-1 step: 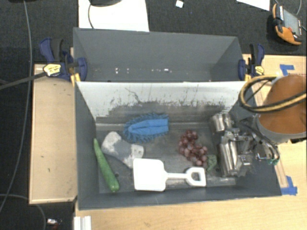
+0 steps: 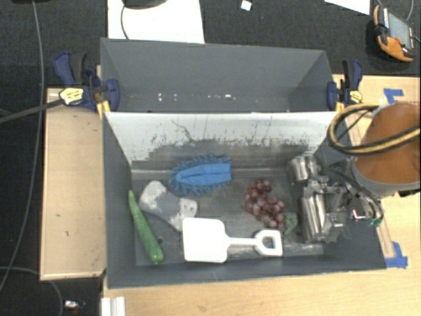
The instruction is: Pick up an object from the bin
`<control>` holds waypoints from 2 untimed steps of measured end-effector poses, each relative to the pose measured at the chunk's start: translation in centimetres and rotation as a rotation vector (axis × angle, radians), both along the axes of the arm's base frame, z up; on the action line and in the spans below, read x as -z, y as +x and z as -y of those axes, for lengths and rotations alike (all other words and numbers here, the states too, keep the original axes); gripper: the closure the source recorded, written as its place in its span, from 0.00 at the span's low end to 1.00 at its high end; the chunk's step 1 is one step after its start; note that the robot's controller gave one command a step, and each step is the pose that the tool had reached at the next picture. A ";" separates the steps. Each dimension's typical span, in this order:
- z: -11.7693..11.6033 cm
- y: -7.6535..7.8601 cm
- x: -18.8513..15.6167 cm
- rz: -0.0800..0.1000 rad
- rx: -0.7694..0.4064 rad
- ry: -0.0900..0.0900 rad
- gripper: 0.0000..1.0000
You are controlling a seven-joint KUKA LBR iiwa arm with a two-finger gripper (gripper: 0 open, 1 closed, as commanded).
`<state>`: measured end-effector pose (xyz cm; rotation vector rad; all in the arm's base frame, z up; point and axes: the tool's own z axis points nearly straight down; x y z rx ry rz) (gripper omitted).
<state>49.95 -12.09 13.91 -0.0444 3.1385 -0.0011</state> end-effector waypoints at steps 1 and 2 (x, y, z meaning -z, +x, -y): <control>-1.2 -1.0 6.9 -0.001 -0.519 0.003 0.00; -2.2 1.4 2.0 0.008 0.308 0.003 1.00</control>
Offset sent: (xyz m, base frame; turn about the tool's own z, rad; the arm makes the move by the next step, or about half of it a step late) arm 0.0121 0.0208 -0.0205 0.3115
